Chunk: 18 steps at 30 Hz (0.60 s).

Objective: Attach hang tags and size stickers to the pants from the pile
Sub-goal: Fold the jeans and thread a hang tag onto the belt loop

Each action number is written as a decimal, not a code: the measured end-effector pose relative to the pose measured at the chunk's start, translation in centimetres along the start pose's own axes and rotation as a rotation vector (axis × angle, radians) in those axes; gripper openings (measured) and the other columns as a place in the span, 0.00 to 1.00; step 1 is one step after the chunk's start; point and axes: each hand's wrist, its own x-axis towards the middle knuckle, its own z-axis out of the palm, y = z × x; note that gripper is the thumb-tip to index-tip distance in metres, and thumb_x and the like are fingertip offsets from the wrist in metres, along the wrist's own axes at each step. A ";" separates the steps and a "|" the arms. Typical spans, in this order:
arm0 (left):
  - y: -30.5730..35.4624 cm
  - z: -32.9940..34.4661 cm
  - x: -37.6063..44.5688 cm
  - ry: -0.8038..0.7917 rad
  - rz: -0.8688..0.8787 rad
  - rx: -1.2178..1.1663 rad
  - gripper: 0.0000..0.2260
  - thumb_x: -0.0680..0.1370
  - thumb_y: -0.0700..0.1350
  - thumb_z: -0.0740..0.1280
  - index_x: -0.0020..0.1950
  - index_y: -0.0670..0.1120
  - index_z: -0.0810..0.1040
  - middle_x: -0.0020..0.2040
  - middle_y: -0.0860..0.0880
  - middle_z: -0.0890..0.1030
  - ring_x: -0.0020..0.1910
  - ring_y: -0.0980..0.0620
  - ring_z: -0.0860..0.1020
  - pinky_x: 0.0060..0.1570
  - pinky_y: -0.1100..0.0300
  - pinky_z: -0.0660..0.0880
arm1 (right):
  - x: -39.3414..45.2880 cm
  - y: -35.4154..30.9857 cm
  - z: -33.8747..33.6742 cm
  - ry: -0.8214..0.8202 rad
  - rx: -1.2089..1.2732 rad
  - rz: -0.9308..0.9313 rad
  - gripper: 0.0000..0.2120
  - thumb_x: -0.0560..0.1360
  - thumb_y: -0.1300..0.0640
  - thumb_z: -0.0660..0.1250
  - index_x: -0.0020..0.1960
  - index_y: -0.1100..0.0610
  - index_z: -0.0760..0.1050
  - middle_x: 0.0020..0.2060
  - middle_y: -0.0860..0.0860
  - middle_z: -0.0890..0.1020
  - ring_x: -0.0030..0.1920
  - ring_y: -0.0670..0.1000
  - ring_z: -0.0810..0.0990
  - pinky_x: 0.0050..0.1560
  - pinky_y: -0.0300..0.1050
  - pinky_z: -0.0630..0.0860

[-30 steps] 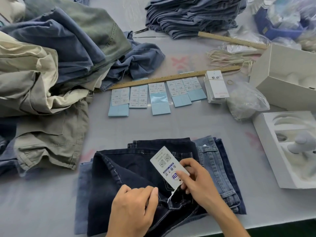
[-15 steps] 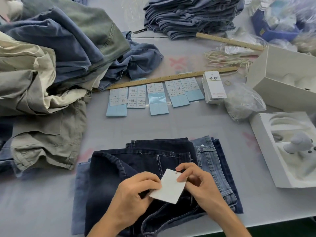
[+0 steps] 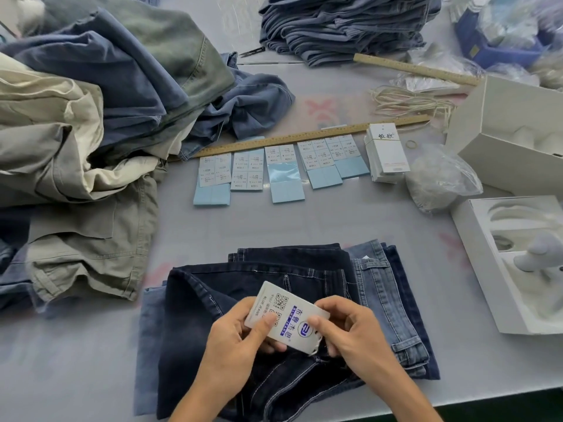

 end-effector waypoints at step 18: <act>0.1 -2.9 0.1 -0.515 -0.140 -0.127 0.28 0.72 0.40 0.81 0.69 0.51 0.77 0.61 0.41 0.84 0.57 0.38 0.84 0.56 0.52 0.81 | 1.9 -2.5 2.2 0.058 0.179 -0.077 0.03 0.74 0.54 0.74 0.47 0.51 0.85 0.37 0.53 0.85 0.37 0.48 0.82 0.35 0.39 0.77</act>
